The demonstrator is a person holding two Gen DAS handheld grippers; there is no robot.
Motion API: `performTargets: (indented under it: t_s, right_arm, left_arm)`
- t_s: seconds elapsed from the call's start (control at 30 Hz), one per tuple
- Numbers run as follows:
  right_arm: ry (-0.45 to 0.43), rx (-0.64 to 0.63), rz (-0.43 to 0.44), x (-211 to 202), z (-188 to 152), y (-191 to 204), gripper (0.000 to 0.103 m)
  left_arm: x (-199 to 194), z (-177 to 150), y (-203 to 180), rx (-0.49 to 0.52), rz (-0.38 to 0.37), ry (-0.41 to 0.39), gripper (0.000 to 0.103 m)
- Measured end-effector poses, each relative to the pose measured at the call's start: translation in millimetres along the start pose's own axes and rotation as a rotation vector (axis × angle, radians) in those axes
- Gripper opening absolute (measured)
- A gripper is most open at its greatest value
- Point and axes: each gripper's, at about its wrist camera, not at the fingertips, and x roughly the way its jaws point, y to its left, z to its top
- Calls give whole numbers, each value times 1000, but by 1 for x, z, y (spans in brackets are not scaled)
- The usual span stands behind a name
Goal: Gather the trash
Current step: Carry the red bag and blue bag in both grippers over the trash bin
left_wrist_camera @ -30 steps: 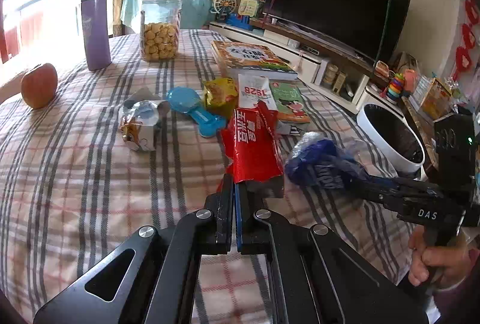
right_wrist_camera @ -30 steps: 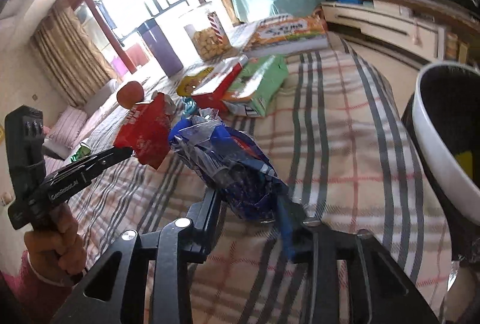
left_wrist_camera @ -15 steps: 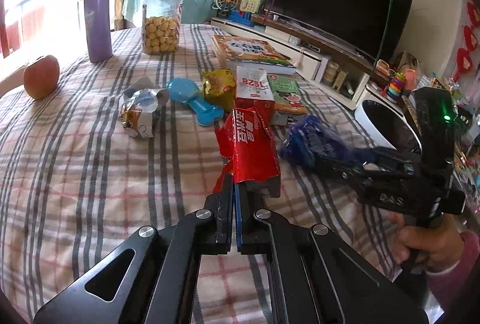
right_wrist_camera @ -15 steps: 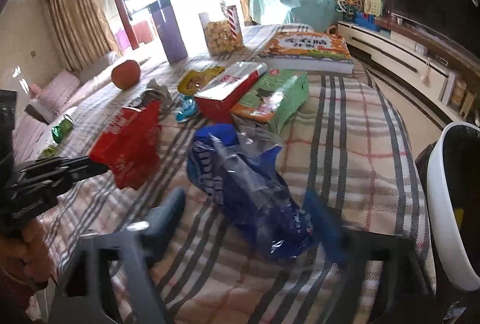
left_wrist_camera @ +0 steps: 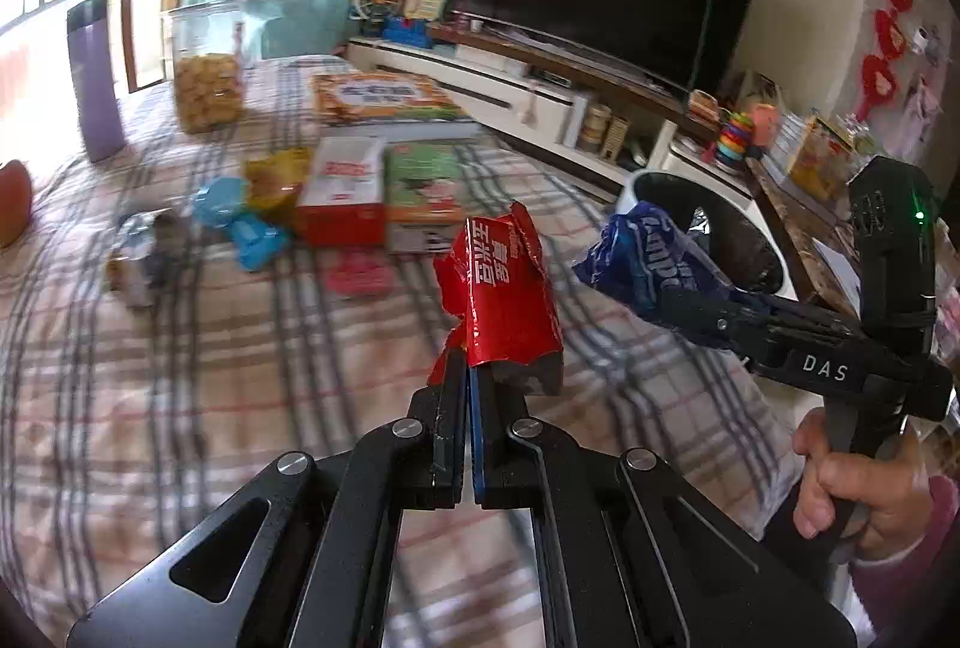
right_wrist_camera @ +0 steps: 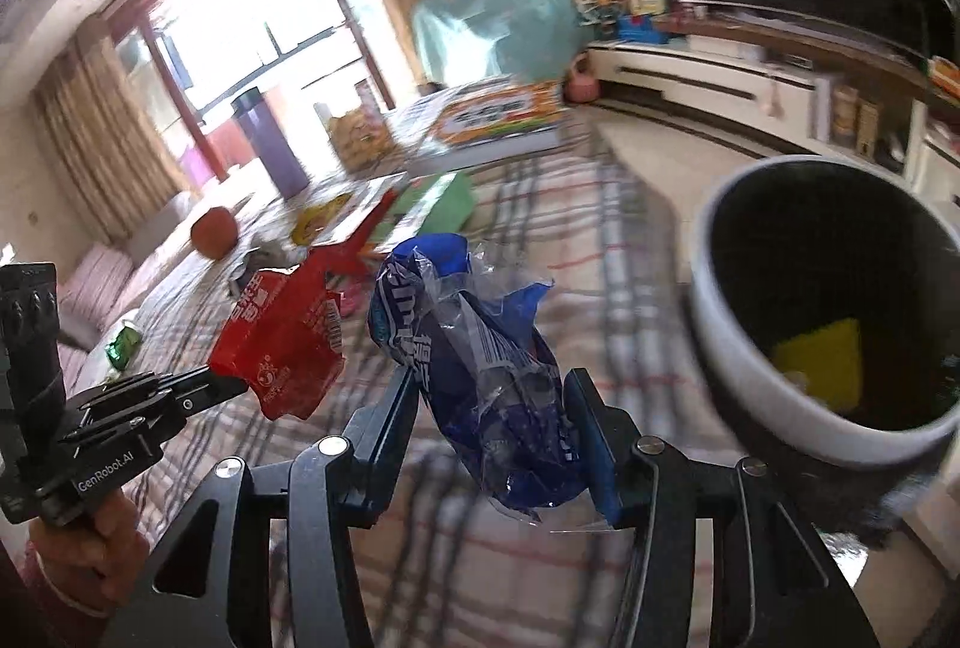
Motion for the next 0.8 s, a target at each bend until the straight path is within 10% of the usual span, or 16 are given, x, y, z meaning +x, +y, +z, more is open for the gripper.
performTargets:
  t_s: [0.8]
  right_arm:
    - [-89,170,-148,-68,-2,-92,52]
  left_arm:
    - [37,30,-91,100,-125,23,1]
